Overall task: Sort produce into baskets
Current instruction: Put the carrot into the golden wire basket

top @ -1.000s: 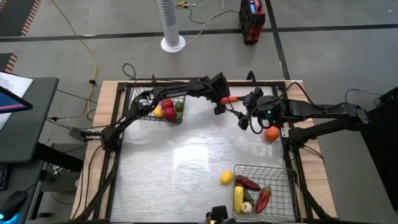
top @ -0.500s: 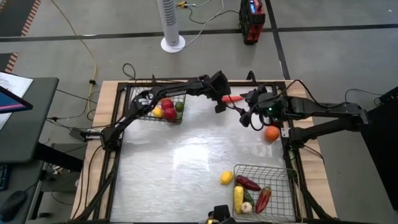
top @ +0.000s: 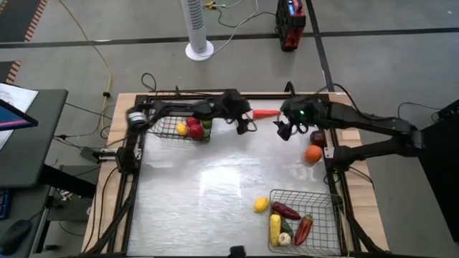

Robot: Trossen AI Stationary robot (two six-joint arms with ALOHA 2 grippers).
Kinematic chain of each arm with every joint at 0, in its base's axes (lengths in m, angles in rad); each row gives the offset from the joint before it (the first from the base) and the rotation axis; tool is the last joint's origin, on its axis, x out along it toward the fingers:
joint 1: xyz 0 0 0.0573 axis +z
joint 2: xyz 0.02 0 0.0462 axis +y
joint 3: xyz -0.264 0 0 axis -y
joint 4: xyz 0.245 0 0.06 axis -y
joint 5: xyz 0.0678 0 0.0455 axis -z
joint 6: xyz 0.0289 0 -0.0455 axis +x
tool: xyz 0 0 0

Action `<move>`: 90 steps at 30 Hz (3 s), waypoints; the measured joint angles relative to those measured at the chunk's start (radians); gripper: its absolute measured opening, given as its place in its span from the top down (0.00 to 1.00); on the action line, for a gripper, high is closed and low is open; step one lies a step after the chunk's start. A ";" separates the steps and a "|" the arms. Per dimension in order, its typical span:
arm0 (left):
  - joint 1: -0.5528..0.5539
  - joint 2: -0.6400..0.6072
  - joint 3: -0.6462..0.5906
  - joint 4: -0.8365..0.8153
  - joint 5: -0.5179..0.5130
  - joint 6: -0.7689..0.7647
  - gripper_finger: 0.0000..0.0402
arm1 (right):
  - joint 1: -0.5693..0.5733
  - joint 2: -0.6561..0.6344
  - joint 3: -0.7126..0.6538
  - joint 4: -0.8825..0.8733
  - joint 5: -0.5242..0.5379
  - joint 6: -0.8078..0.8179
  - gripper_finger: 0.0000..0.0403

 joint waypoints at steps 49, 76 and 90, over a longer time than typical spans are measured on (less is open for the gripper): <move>-0.464 -0.682 -0.862 0.365 -0.451 -0.148 0.40 | -0.162 1.205 1.080 -0.752 0.111 -0.452 0.20; -0.476 -0.715 -0.968 0.491 -0.431 -0.152 0.40 | -0.121 1.303 1.064 -0.562 0.187 -0.577 0.23; -0.475 -0.715 -0.968 0.472 -0.444 -0.141 0.40 | -0.079 1.311 0.969 -0.541 0.096 -0.470 0.23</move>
